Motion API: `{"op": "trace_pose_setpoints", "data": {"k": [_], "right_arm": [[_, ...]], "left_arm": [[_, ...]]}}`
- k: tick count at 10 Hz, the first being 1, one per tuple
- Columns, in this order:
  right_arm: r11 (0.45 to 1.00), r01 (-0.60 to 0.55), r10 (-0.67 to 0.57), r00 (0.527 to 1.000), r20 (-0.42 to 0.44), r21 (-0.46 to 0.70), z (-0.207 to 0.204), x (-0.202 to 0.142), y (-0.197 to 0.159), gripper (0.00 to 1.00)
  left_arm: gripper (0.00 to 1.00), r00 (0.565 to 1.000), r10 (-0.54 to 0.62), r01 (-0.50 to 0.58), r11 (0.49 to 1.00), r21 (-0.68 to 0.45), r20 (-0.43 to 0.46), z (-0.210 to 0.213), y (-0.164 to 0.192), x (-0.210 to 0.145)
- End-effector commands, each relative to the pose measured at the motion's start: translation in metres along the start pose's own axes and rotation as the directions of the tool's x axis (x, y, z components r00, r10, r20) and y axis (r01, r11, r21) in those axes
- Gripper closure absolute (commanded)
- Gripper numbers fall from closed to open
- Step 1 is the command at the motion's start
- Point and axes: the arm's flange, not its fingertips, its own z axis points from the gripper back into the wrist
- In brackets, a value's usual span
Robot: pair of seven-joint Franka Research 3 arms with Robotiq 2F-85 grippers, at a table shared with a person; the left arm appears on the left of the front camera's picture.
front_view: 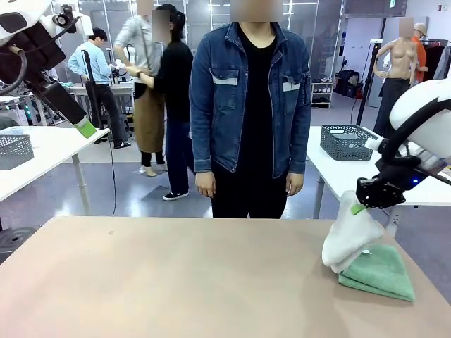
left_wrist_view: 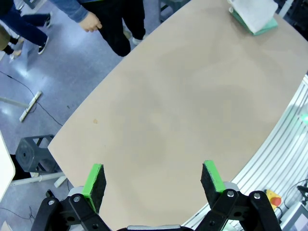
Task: Fold the towels and place them in the basket.
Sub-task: Stack the folded Towel with hook on the right side of the table.
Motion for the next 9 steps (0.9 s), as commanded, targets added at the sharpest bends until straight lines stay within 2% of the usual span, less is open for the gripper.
{"op": "trace_pose_setpoints", "data": {"k": [1, 5, 8, 9], "right_arm": [[0.998, -0.053, 0.053, 0.998, -0.018, 0.029, 0.002, 0.000, -0.019, 0.95], [0.999, 0.052, -0.053, 0.992, -0.117, -0.011, -0.015, -0.008, -0.076, 0.95], [0.987, 0.130, -0.149, 0.963, -0.223, -0.095, -0.028, -0.013, -0.098, 0.95], [0.981, 0.149, -0.175, 0.957, -0.230, -0.125, -0.032, -0.013, -0.100, 0.95]], "left_arm": [[0.00, 1.000, -0.004, 0.004, 1.000, 0.001, 0.004, -0.001, -0.001, -0.001], [0.00, 1.000, -0.004, 0.004, 1.000, 0.001, 0.004, -0.001, -0.001, -0.001], [0.00, 1.000, -0.004, 0.004, 1.000, 0.001, 0.004, -0.001, -0.001, -0.001], [0.00, 1.000, -0.004, 0.004, 1.000, 0.001, 0.004, -0.001, -0.001, -0.001]]}}
